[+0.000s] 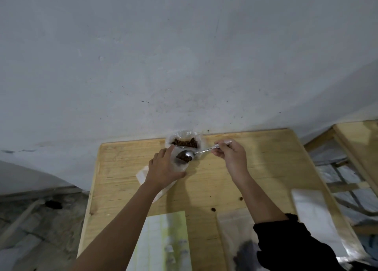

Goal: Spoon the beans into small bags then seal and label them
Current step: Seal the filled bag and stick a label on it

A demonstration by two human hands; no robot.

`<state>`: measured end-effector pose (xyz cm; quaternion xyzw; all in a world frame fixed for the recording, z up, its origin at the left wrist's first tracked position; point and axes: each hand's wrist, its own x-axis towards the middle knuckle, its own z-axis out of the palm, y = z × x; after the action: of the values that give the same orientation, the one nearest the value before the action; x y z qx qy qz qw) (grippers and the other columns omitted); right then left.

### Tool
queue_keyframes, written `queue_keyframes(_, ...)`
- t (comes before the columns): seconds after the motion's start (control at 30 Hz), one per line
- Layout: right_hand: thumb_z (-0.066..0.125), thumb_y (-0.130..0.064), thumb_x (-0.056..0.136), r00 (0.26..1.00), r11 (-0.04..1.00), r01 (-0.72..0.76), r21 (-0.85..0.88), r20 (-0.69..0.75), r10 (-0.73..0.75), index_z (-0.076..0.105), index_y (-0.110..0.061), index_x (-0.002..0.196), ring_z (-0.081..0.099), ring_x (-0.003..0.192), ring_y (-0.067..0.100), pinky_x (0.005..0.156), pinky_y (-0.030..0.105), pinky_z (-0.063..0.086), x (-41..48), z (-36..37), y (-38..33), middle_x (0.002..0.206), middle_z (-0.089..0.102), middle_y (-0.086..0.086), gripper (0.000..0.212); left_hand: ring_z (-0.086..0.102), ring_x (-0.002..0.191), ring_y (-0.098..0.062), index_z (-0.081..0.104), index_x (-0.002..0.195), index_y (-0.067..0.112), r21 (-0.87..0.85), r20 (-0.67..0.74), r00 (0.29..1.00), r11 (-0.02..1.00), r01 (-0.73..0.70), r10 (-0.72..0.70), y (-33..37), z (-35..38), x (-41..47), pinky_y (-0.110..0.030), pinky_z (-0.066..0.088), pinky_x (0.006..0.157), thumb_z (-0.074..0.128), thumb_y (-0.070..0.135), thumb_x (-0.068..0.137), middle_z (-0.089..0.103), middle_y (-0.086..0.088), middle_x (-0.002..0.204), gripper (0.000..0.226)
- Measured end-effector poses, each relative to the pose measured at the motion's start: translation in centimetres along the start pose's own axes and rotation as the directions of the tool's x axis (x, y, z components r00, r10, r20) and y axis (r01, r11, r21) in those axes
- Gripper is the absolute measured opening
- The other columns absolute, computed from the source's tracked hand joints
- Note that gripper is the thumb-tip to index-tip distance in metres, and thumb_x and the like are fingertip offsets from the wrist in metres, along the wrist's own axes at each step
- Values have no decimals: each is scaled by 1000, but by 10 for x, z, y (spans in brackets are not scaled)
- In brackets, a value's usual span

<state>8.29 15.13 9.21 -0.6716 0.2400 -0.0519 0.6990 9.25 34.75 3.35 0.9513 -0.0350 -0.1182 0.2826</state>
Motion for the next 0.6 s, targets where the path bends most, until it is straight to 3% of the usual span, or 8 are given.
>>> queue_keyframes(0.1, 54, -7, 93, 997, 997, 74, -30, -13, -74, 65, -1, 85, 65, 63, 11, 65, 18, 56, -2, -1, -1, 71, 64, 7, 14, 35, 130, -25, 23, 145, 22, 6, 7, 1000, 1000, -28, 28, -2, 0, -3, -44, 31, 104, 75, 52, 66, 36, -2, 144, 99)
queue_keyframes(0.27, 55, -5, 92, 991, 994, 101, 50, -89, -96, 65, -13, 78, 65, 74, 20, 68, 19, 57, 3, -2, -2, 78, 64, 10, 19, 37, 128, -24, 24, 145, 22, -28, -5, 999, 999, -32, 32, -4, -3, -6, -43, 31, 104, 76, 51, 66, 38, -2, 142, 99)
queue_keyframes(0.43, 53, 0, 91, 997, 991, 22, 130, -82, -12, 63, -5, 84, 67, 80, 26, 66, 17, 56, 9, 9, 8, 84, 65, 15, 13, 38, 126, -22, 26, 144, 23, -63, -29, 999, 998, -31, 29, -11, -8, -10, -42, 31, 103, 76, 50, 66, 40, 0, 140, 97)
queue_keyframes(0.6, 49, 3, 92, 994, 989, -112, 97, 4, 112, 61, 3, 96, 65, 84, 27, 66, 16, 56, 8, 28, 24, 87, 64, 19, 13, 38, 126, -21, 26, 144, 23, -84, -41, 999, 996, -17, 14, -17, -16, -13, -40, 31, 102, 74, 52, 66, 40, 0, 140, 95)
